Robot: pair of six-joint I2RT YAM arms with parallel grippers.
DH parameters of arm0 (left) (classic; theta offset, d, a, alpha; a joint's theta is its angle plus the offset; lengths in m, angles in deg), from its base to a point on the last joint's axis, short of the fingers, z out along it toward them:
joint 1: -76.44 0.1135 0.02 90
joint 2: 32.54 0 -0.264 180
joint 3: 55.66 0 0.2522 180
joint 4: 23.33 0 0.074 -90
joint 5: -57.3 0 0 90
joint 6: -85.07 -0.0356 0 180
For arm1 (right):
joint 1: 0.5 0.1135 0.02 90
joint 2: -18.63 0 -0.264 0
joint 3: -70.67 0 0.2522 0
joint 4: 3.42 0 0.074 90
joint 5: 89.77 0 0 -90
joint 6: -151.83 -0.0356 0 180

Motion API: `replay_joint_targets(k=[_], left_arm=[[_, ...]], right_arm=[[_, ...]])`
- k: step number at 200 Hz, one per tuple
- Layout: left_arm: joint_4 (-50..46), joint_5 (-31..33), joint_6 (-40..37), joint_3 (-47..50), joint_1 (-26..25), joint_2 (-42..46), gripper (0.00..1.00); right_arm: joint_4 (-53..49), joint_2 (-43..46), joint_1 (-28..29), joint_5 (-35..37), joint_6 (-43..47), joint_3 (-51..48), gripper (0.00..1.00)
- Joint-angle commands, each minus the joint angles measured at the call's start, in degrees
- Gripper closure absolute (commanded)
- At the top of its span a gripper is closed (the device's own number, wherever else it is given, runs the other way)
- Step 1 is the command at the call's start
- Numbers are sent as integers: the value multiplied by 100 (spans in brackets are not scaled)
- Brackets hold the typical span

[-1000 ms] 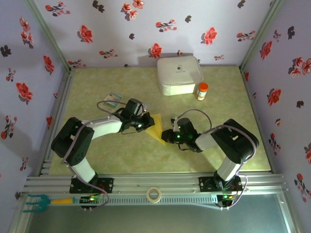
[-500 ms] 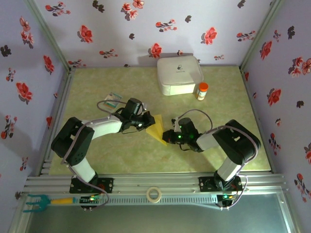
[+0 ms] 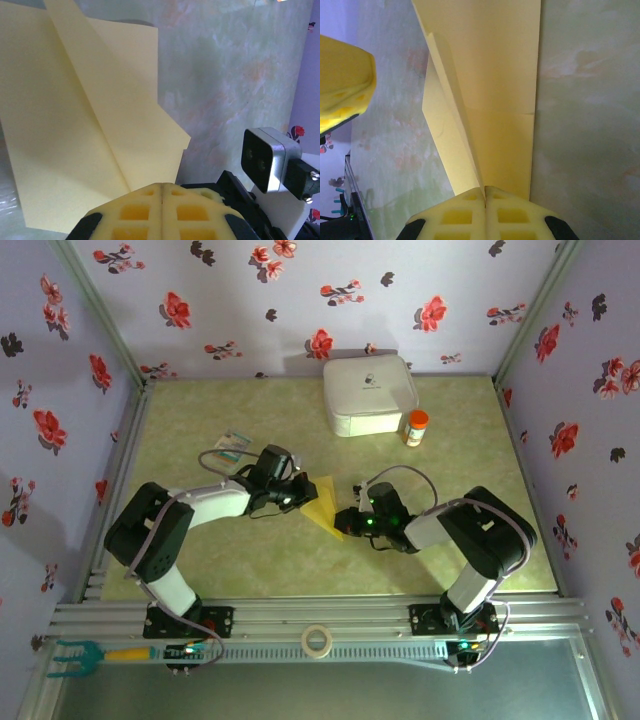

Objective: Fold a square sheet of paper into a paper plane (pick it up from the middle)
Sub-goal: Fourth fold the wing at the center of the table.

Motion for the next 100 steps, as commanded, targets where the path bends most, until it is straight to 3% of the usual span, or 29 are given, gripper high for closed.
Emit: replay_joint_targets(k=[1, 100], left_arm=[[60, 19, 69, 74, -25, 212, 97], [105, 92, 76, 118, -25, 313, 98]], right_arm=[[-269, -43, -36, -130, 127, -101, 96], [-592, -1, -89, -330, 415, -30, 96]])
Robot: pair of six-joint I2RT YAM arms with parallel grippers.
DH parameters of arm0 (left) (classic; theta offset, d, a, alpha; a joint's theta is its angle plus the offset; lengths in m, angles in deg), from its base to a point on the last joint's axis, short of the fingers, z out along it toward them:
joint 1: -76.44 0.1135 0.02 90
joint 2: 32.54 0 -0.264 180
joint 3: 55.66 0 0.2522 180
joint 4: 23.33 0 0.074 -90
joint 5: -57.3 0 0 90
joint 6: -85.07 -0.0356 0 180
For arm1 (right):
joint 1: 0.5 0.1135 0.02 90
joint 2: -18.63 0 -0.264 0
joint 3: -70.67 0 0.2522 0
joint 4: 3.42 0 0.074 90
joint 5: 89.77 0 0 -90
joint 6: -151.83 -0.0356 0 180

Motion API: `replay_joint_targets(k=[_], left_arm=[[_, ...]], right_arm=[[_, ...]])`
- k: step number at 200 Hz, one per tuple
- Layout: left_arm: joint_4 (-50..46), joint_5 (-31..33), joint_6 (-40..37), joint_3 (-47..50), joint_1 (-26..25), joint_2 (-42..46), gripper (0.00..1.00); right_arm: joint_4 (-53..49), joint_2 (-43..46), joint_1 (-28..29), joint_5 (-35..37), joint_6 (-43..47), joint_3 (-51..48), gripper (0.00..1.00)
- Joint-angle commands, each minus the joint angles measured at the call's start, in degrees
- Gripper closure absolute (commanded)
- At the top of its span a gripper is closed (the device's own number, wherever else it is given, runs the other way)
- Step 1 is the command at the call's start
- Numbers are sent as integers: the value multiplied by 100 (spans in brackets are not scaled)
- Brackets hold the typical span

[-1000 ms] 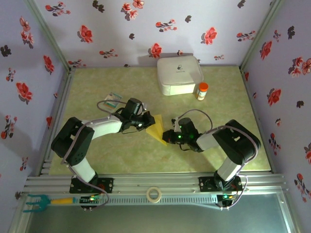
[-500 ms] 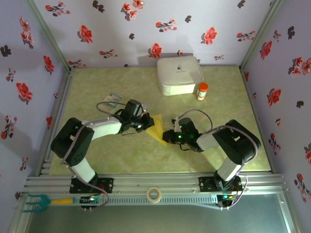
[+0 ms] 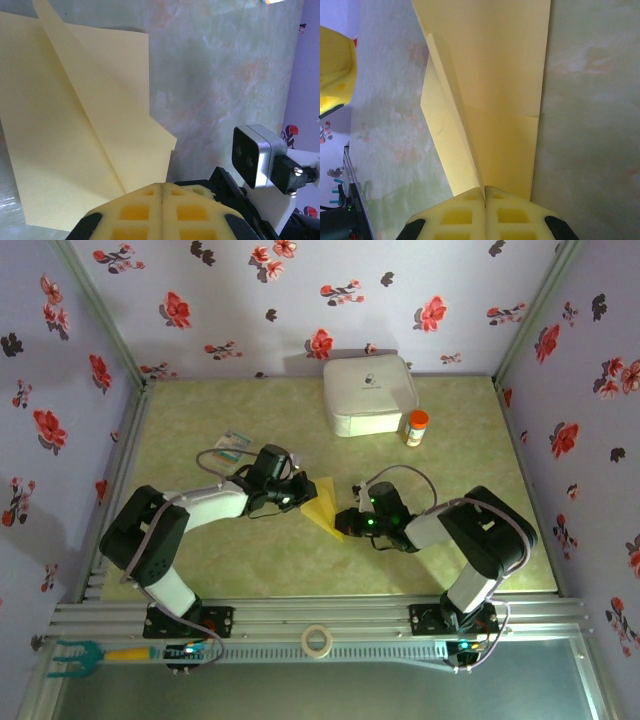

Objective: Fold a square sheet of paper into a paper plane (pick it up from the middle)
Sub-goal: Fourth fold the wing at the center of the table.

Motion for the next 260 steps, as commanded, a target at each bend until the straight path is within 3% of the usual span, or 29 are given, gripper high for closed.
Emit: replay_joint_targets(k=[1, 260], left_arm=[[99, 83, 75, 74, -27, 147, 98], [247, 394, 66, 307, -3, 518, 98]], right_arm=[[-503, -6, -25, -142, 146, -44, 96], [-163, -223, -105, -508, 120, -55, 95]])
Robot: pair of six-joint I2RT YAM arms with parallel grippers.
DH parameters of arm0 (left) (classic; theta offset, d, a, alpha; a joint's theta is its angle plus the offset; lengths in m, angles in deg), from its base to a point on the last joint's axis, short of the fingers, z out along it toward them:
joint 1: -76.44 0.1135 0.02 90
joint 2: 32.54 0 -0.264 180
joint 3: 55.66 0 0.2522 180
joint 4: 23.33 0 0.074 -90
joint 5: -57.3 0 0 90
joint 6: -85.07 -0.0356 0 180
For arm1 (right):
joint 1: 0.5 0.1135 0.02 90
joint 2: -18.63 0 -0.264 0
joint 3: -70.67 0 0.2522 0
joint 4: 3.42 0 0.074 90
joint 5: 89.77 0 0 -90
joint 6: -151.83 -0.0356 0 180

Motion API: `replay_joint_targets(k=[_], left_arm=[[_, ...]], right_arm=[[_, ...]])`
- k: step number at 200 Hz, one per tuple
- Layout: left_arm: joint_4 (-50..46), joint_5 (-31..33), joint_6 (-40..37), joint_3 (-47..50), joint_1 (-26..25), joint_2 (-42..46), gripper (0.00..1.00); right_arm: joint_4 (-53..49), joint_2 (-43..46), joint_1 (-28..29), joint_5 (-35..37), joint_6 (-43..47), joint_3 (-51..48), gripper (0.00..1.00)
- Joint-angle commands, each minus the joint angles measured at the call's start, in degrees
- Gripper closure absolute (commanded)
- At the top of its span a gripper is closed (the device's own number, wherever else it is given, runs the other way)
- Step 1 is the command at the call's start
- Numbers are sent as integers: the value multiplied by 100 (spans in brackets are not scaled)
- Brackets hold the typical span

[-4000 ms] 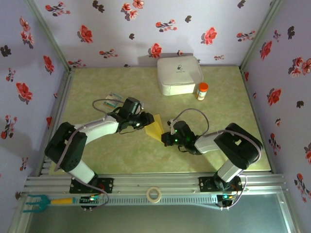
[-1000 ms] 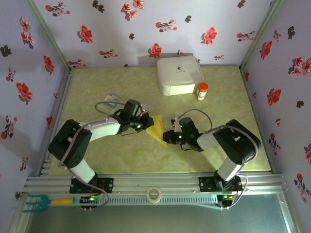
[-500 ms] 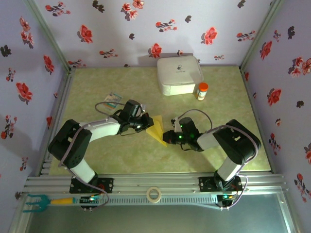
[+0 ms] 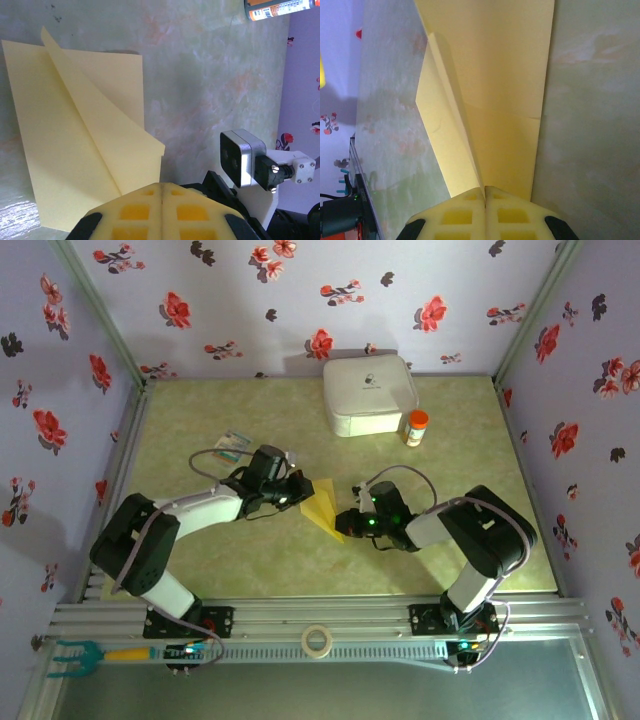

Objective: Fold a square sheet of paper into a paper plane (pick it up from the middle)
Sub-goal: Fourth fold the wing at the center of the table.

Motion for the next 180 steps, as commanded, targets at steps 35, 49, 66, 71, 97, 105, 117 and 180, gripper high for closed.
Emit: replay_joint_targets(k=[35, 49, 66, 71, 97, 105, 117, 180], left_arm=[[169, 125, 48, 156, 6, 212, 98], [178, 133, 57, 191, 8, 264, 98], [170, 157, 46, 237, 7, 349, 98], [178, 172, 56, 254, 10, 376, 98], [268, 199, 72, 345, 16, 426, 99], [284, 182, 79, 344, 16, 410, 99], [284, 163, 59, 329, 17, 393, 100], [461, -189, 12, 193, -1, 9, 100]], right_arm=[[-147, -248, -39, -230, 51, -30, 95], [-138, -252, -39, -230, 38, -29, 95], [-154, -224, -44, -187, 40, -35, 95], [-163, -219, -49, -185, 49, -30, 95], [-194, -215, -48, -209, 42, -9, 95], [-186, -221, -52, -196, 38, -9, 95], [-197, -230, -48, -191, 37, 2, 95], [-104, -223, -48, -135, -107, -53, 95]])
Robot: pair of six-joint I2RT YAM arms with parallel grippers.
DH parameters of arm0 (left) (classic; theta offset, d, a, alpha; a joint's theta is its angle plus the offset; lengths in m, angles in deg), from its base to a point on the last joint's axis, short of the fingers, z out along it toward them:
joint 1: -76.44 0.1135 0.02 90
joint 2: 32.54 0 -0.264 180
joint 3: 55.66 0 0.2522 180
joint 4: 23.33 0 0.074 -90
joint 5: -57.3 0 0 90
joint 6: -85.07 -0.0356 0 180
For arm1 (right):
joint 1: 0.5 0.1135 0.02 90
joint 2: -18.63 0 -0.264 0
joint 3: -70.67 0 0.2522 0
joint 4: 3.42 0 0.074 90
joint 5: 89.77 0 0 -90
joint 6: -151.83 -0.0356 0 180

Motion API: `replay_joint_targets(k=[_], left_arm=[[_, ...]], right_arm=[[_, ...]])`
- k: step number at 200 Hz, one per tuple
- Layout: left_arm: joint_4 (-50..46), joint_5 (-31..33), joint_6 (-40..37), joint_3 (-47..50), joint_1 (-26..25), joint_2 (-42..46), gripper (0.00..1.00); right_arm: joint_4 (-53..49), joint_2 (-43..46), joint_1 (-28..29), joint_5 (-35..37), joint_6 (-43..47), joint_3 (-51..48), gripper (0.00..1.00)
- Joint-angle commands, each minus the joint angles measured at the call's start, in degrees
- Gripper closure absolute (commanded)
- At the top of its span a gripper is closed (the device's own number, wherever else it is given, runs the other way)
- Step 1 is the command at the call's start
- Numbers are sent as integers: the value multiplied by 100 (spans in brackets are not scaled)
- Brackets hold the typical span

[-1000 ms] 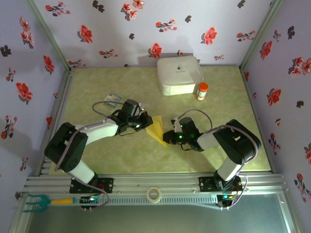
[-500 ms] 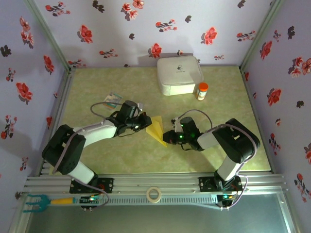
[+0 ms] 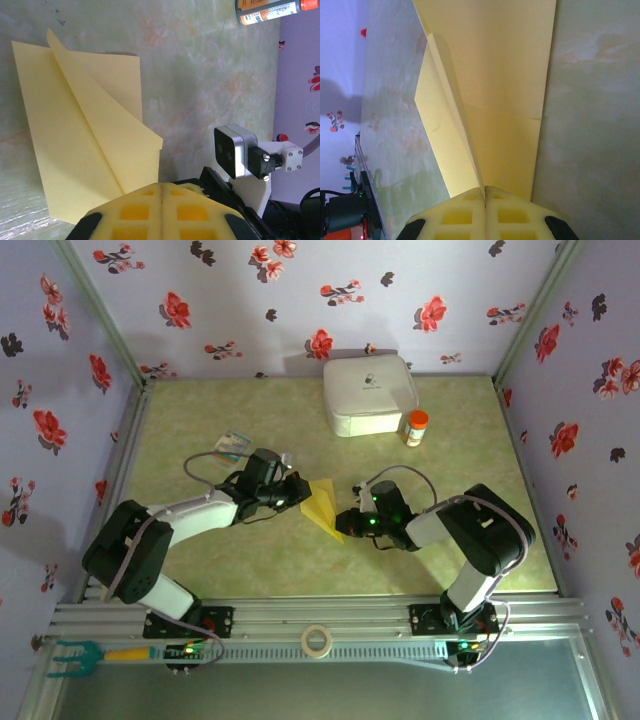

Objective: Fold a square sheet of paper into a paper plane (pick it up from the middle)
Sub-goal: Fourth fold the wing at the center of the table.

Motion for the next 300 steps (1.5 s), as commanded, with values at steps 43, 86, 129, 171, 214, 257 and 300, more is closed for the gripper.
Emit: replay_joint_targets(k=[43, 86, 129, 171, 214, 257, 300], left_arm=[[349, -565, -24, -383, -78, -698, 100], [322, -662, -23, -556, -88, -1062, 100], [345, -742, -17, -672, -96, -1365, 100], [389, -785, -27, -748, -96, -1553, 100], [417, -810, -41, -771, -89, -1679, 100], [425, -818, -50, -796, -98, -1760, 100], [434, -838, -55, -830, -103, -1860, 100]], right_arm=[[-37, -201, 0, -7, -164, -76, 94], [36, -155, 0, 94, -243, -120, 93], [139, -180, -4, 152, -331, -174, 90], [105, -151, 0, 168, -358, -185, 88], [56, -136, 9, 177, -384, -166, 86], [-33, -146, 10, 171, -375, -151, 88], [-138, -140, 24, 222, -366, -146, 90]])
